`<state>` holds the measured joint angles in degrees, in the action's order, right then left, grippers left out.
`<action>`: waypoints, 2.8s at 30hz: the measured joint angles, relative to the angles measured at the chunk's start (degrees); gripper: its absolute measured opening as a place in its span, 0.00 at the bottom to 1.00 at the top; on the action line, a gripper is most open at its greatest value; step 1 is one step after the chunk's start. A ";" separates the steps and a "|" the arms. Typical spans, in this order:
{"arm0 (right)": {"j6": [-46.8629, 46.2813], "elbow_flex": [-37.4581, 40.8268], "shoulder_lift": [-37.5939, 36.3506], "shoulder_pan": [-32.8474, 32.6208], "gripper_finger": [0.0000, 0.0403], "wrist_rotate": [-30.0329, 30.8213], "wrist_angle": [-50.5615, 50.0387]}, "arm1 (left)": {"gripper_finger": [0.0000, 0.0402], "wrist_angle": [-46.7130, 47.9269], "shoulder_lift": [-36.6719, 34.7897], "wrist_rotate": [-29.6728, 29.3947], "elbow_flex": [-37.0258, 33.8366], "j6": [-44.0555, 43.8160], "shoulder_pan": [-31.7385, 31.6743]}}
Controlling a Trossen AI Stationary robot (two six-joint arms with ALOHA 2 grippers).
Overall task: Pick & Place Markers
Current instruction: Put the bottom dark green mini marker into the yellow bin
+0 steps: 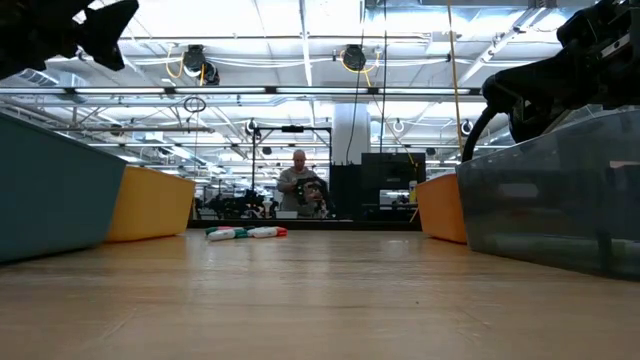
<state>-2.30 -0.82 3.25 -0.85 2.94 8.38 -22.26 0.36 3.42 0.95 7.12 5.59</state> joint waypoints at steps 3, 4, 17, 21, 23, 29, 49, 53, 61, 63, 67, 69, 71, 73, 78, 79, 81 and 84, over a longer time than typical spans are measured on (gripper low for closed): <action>0.01 0.00 0.00 -0.02 0.01 0.00 0.00 | 0.53 0.70 0.02 -0.13 0.00 -0.17 0.00; 0.01 0.00 0.00 0.00 0.01 0.00 0.00 | 0.53 0.70 0.02 -0.47 0.00 0.15 0.00; 0.01 0.02 0.00 -0.02 0.01 0.02 0.00 | 0.53 5.97 10.75 -24.77 5.99 -12.19 -0.06; 0.01 0.01 0.00 -0.01 0.01 0.01 0.00 | 0.53 11.12 27.98 -29.20 15.74 -13.88 -1.17; 0.01 0.01 0.00 -0.01 0.01 0.00 -0.02 | 0.53 12.51 37.15 -27.95 22.00 -14.44 -2.48; 0.01 0.01 0.00 -0.01 0.01 0.02 -0.02 | 0.53 31.15 64.21 -24.06 42.82 -17.83 -7.26; 0.00 0.01 0.00 0.00 0.01 0.02 0.00 | 0.53 63.54 99.40 -12.13 64.57 -56.06 -13.88; 0.01 0.02 0.00 -0.01 0.01 0.02 0.00 | 0.53 65.05 99.88 -10.07 64.57 -59.91 -13.49; 0.00 0.01 0.00 -0.02 0.01 0.01 0.00 | 0.53 64.96 100.26 -10.95 63.63 -64.87 -12.90; 0.01 0.00 0.00 0.00 0.01 0.00 0.00 | 0.53 64.33 100.94 -10.93 63.15 -64.92 -12.91; 0.01 0.01 0.00 -0.02 0.01 0.00 0.06 | 0.53 60.87 103.27 -9.97 62.88 -63.79 -13.22; -0.01 0.00 0.01 0.00 0.01 0.02 0.02 | 0.53 60.33 104.81 -9.10 62.93 -63.07 -13.38; 0.00 0.01 0.03 -0.01 0.01 0.00 0.08 | 0.53 59.81 105.45 -8.50 63.01 -62.54 -13.40; 0.00 0.00 0.16 -0.01 0.01 0.06 0.42 | 0.53 59.50 105.45 -8.05 62.98 -62.29 -13.40; 0.01 0.00 0.26 -0.01 0.01 0.02 0.14 | 0.53 59.88 104.90 -8.01 62.99 -62.32 -13.37; 0.01 0.02 0.28 0.00 0.01 0.02 0.12 | 0.53 59.87 104.75 -8.07 63.00 -62.32 -13.39; 0.00 0.01 0.26 -0.02 0.01 0.02 0.13 | 0.53 59.97 104.81 -8.20 63.01 -62.48 -13.40; 0.00 0.00 0.27 -0.02 0.01 0.02 0.11 | 0.53 60.00 104.88 -8.20 62.99 -63.75 -13.40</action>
<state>-2.29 -0.82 3.52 -0.86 2.96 8.49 37.74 105.25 -4.78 63.94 -56.63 -7.81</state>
